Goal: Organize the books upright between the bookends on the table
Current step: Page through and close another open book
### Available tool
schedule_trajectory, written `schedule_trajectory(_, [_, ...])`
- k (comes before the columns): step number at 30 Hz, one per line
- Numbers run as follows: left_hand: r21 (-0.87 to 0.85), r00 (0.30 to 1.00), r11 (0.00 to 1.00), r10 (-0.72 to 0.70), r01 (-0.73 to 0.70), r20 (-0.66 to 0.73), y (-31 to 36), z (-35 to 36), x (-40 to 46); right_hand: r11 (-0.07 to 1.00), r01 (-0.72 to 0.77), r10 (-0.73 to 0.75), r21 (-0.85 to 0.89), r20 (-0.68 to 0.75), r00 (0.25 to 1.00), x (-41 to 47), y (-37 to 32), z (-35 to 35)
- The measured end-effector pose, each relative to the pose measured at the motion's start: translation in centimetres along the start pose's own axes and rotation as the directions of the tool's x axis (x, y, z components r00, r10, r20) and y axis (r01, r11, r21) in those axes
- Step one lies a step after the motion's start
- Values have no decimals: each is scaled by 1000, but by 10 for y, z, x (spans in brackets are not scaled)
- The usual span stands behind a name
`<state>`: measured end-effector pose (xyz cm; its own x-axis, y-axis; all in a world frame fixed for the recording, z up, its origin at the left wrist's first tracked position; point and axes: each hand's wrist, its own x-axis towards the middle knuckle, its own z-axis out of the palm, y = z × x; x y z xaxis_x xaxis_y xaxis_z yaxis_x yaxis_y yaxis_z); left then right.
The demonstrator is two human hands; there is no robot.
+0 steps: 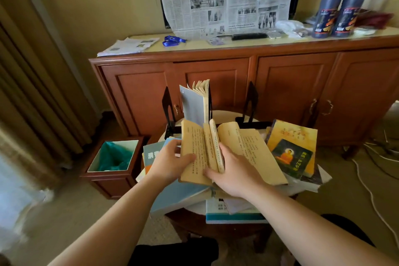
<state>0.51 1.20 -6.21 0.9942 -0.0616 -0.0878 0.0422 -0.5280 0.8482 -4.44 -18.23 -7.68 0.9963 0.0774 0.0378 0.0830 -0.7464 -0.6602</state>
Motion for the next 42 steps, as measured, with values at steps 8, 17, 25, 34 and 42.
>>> schedule_trajectory(8, [426,805,687,451,-588,385,19,21,24,994,-37,48,-102,100,994,0,6,2])
schedule_trajectory(17, [500,852,711,284,-495,439,27,22,30,907,4,56,-420,131,990,-12,9,-23])
schedule_trajectory(25, [632,897,648,210,-425,388,31,40,25,782,-63,43,-620,-48,998,-13,24,-43])
schedule_trajectory(34, [722,847,481,90,-497,523,27,46,32,757,-168,190,-631,-34,981,-18,51,-45])
schedule_trajectory(42, [639,744,441,106,-630,660,61,68,28,841,-195,164,-505,-106,981,-21,50,-40])
